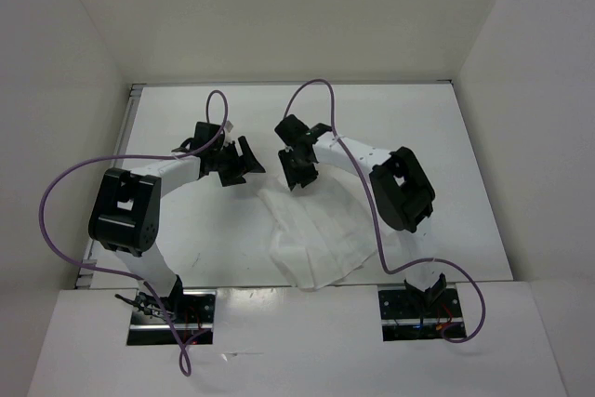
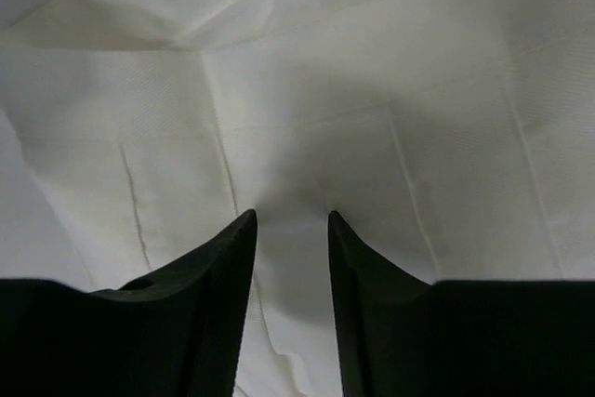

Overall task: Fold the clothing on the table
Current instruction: Flatten the skirt out

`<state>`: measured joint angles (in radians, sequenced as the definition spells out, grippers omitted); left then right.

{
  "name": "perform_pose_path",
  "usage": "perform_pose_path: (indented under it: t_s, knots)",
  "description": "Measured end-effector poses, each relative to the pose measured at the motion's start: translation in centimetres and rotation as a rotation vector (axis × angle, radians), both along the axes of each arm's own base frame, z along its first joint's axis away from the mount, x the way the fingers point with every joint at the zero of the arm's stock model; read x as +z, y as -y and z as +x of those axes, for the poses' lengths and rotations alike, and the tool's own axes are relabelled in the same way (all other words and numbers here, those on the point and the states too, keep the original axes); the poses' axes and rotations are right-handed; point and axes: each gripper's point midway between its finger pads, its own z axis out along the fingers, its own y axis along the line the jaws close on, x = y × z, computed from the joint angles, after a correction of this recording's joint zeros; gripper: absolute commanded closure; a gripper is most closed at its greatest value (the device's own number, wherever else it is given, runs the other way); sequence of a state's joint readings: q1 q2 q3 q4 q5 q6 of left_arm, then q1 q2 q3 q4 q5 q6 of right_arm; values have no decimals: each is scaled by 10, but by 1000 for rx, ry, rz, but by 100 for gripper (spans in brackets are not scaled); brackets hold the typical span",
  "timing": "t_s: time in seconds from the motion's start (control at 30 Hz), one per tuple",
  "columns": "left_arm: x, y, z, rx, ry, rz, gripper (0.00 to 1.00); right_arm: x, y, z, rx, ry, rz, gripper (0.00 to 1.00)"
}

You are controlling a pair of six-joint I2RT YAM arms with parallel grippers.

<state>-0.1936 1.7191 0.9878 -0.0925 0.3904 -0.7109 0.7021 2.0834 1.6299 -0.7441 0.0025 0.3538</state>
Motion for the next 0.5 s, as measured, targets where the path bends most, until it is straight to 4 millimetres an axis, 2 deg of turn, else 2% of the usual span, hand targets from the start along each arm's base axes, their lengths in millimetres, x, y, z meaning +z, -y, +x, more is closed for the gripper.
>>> perform_pose_path:
  t_s: [0.1, 0.17, 0.2, 0.3, 0.5]
  knots:
    - [0, 0, 0, 0, 0, 0, 18, -7, 1, 0, 8, -8, -12, 77]
    - [0, 0, 0, 0, 0, 0, 18, -11, 2, -1, 12, -14, -19, 81]
    - [0, 0, 0, 0, -1, 0, 18, -12, 2, -1, 13, -15, -22, 88]
    - [-2, -1, -2, 1, -6, 1, 18, -15, 1, -2, 28, -16, -31, 100]
    - [-1, -4, -5, 9, -6, 0, 19, -15, 2, -1, 32, 21, -66, 100]
